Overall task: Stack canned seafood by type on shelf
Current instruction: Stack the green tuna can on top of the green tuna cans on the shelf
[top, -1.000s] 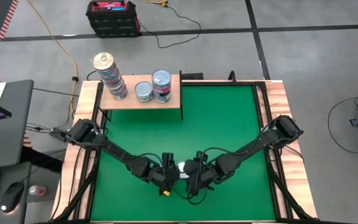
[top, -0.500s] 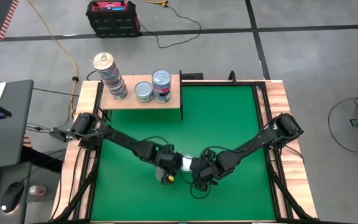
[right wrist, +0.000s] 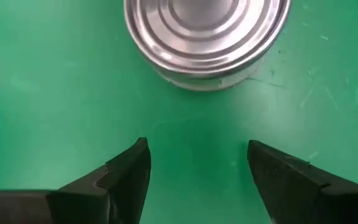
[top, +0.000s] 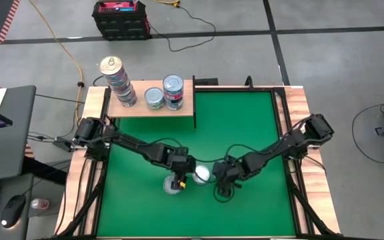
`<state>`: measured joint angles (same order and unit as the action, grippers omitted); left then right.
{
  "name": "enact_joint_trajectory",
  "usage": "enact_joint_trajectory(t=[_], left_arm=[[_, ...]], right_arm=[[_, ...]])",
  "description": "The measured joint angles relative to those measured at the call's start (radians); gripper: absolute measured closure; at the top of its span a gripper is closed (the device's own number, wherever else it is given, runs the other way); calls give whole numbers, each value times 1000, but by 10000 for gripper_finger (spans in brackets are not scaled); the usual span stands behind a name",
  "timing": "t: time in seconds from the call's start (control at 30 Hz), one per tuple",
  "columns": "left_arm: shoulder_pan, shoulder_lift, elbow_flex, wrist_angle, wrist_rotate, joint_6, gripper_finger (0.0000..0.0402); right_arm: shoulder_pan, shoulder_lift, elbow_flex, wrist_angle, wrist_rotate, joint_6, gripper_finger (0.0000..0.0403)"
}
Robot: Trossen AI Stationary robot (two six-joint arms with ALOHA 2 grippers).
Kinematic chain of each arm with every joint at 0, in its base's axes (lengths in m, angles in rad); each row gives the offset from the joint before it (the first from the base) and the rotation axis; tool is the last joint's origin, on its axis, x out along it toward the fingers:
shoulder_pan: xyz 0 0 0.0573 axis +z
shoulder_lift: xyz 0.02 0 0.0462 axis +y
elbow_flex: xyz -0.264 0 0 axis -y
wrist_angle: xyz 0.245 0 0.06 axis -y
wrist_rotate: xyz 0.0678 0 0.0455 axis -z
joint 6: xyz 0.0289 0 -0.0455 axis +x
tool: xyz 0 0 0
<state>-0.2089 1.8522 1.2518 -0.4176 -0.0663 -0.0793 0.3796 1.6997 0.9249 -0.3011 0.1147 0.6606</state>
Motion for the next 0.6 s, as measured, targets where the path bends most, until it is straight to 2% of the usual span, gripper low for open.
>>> enact_joint_trajectory(t=[0.23, 0.6], left_arm=[[32, 31, 0, 61, 47, -12, 168], [32, 30, 0, 30, 86, -64, 168]], right_arm=[[-51, 36, -7, 86, -15, -107, 113], [-116, 33, 6, 308, -6, -153, 113]])
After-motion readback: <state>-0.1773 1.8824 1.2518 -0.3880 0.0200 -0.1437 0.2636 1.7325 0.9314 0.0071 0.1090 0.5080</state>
